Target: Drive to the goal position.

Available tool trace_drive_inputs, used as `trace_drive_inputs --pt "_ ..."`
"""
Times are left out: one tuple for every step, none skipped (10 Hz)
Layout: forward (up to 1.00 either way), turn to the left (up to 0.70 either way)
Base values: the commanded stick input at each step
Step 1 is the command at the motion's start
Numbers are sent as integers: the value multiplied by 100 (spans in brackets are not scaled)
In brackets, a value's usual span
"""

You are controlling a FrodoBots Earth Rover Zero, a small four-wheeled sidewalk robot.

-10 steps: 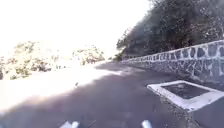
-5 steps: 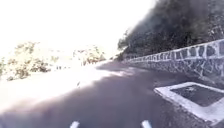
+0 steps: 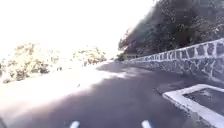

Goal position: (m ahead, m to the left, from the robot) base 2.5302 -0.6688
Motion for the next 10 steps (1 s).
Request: trace_drive_inputs --pt "70 -35" --pt "70 -35" --pt "70 -35" --pt "70 -35" --pt "70 -35" --pt "70 0" --pt "70 0" --pt "70 0" --pt "70 0" --pt "70 0"
